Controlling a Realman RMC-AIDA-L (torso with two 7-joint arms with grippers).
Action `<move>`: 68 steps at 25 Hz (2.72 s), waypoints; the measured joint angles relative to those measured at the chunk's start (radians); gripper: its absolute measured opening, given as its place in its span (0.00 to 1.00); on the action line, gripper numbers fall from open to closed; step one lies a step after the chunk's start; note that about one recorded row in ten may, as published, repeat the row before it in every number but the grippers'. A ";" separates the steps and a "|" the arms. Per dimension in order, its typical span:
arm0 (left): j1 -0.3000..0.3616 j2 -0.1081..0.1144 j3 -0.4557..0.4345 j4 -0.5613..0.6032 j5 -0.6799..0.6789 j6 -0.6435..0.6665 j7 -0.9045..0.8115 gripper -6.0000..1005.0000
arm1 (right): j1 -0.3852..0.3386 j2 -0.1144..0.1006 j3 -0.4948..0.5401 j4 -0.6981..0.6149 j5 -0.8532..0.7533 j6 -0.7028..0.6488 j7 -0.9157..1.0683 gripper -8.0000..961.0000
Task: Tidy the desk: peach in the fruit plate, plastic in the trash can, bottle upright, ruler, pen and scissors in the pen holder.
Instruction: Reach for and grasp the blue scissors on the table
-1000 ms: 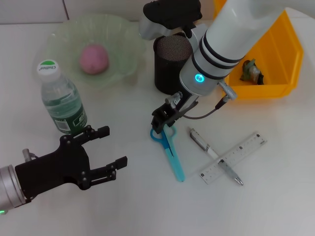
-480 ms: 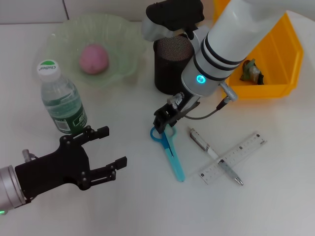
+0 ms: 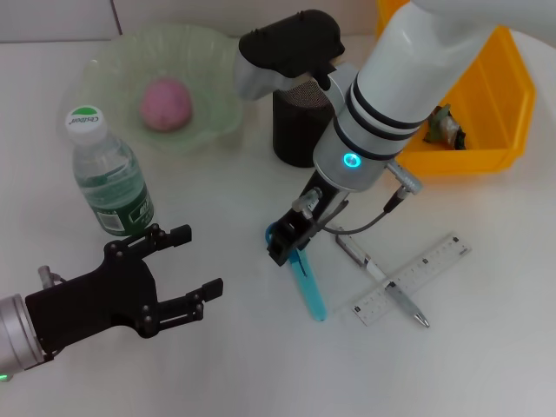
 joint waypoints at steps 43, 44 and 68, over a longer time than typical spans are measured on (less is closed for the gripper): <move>0.003 0.002 -0.008 0.000 0.000 -0.002 0.000 0.83 | 0.055 0.000 -0.118 -0.034 -0.056 -0.034 0.001 0.53; 0.005 0.002 -0.009 0.000 0.000 -0.002 0.000 0.83 | 0.058 0.000 -0.118 -0.029 -0.054 -0.034 0.001 0.53; 0.006 0.003 -0.009 0.000 0.000 -0.003 0.000 0.83 | 0.089 0.000 -0.135 0.057 0.013 -0.002 0.003 0.53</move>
